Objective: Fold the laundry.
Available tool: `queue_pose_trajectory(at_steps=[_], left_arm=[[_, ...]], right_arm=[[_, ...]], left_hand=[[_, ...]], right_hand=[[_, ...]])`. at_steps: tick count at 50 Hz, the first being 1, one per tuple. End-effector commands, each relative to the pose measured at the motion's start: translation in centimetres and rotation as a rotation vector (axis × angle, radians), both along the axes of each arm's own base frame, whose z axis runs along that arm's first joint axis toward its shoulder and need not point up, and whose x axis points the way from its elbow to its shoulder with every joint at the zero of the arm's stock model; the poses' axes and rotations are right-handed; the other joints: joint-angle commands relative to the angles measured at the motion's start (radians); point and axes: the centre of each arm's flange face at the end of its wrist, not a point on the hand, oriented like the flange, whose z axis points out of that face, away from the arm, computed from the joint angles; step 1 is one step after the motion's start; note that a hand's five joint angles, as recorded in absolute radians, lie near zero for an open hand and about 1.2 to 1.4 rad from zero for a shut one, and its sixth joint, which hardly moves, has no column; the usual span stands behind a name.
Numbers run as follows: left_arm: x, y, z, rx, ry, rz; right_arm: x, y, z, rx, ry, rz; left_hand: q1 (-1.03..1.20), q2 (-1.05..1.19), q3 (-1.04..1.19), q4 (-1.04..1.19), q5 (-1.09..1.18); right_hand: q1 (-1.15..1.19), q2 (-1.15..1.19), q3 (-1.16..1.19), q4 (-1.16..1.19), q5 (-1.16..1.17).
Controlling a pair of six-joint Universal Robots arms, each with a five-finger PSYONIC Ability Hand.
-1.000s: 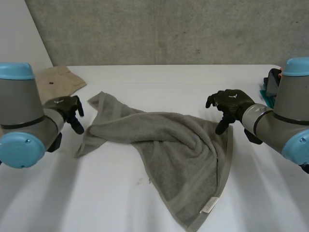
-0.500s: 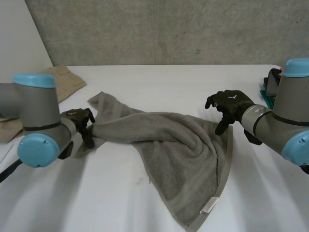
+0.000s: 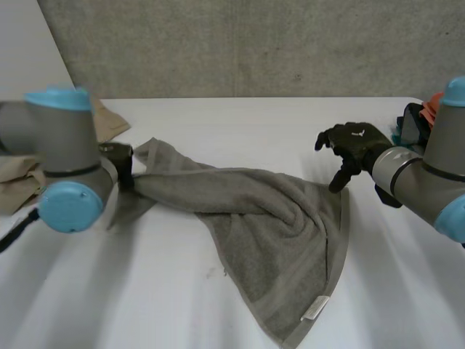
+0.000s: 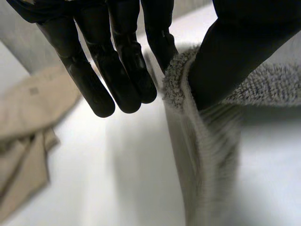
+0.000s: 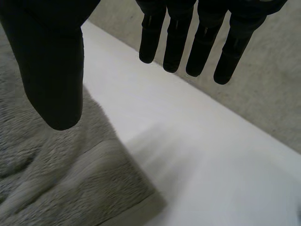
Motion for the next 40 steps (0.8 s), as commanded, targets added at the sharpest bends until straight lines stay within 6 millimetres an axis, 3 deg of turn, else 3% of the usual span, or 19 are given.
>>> queue_pose_trajectory(at_steps=[1,3,9,19,27,29,31,32,33,37,38,39,40], left_arm=[[0.1,4.2,8.9,-0.185,-0.037,-0.175],[0.4,5.9,10.7,-0.242,-0.106,-0.232],[1.0,9.8,13.6,-0.366,-0.266,-0.347],[1.1,14.8,16.8,-0.639,-0.304,-0.477],[1.1,16.9,18.3,-0.806,-0.266,-0.548],[1.2,16.8,18.5,-0.823,-0.263,-0.546],[1.6,16.2,18.5,-0.822,-0.261,-0.532],[1.8,15.9,18.5,-0.821,-0.261,-0.525],[2.0,15.6,18.5,-0.817,-0.261,-0.515],[3.2,13.4,18.4,-0.793,-0.261,-0.453],[3.6,12.0,18.2,-0.784,-0.26,-0.428],[3.9,11.2,18.3,-0.783,-0.26,-0.411],[4.1,10.5,18.3,-0.783,-0.26,-0.399]], right_arm=[[0.5,-1.3,2.5,-0.079,-0.02,0.044],[0.9,-1.4,2.6,-0.069,-0.027,0.076],[3.9,-1.9,2.3,0.012,-0.082,0.234],[9.3,-1.7,-2.0,0.168,-0.175,0.388],[13.2,2.2,-6.4,0.293,-0.165,0.521],[14.1,3.6,-7.0,0.311,-0.159,0.563],[14.3,3.7,-7.0,0.3,-0.156,0.571],[14.4,3.1,-6.4,0.26,-0.163,0.557],[14.5,2.5,-5.8,0.221,-0.171,0.54],[13.6,-2.5,-0.8,-0.064,-0.256,0.314],[13.1,-3.4,1.0,-0.13,-0.284,0.264],[11.9,-5.1,4.5,-0.26,-0.34,0.172],[11.3,-5.7,6.3,-0.326,-0.368,0.135]], left_hand=[[0.232,0.205,0.21,0.201,0.237],[0.232,0.205,0.21,0.201,0.237],[0.232,0.205,0.21,0.201,0.237],[0.232,0.205,0.21,0.201,0.237],[0.232,0.205,0.21,0.201,0.237],[0.232,0.205,0.21,0.201,0.237],[0.232,0.205,0.21,0.201,0.237],[0.232,0.205,0.21,0.201,0.237],[0.232,0.205,0.21,0.201,0.237],[0.232,0.205,0.21,0.201,0.237],[0.232,0.205,0.21,0.201,0.237],[0.232,0.205,0.21,0.201,0.237],[0.232,0.205,0.21,0.201,0.237]], right_hand=[[0.031,0.039,0.033,0.029,0.02],[-0.01,-0.002,-0.008,-0.012,-0.021],[-0.133,-0.126,-0.132,-0.135,-0.145],[-0.18,-0.173,-0.179,-0.183,-0.192],[-0.169,-0.161,-0.167,-0.171,-0.18],[-0.035,-0.027,-0.033,-0.037,-0.046],[0.299,0.307,0.301,0.297,0.288],[0.746,0.753,0.747,0.744,0.734],[0.89,0.898,0.892,0.888,0.879],[0.892,0.899,0.893,0.889,0.88],[0.892,0.899,0.893,0.889,0.88],[0.892,0.899,0.893,0.889,0.88],[0.892,0.899,0.893,0.889,0.88]])
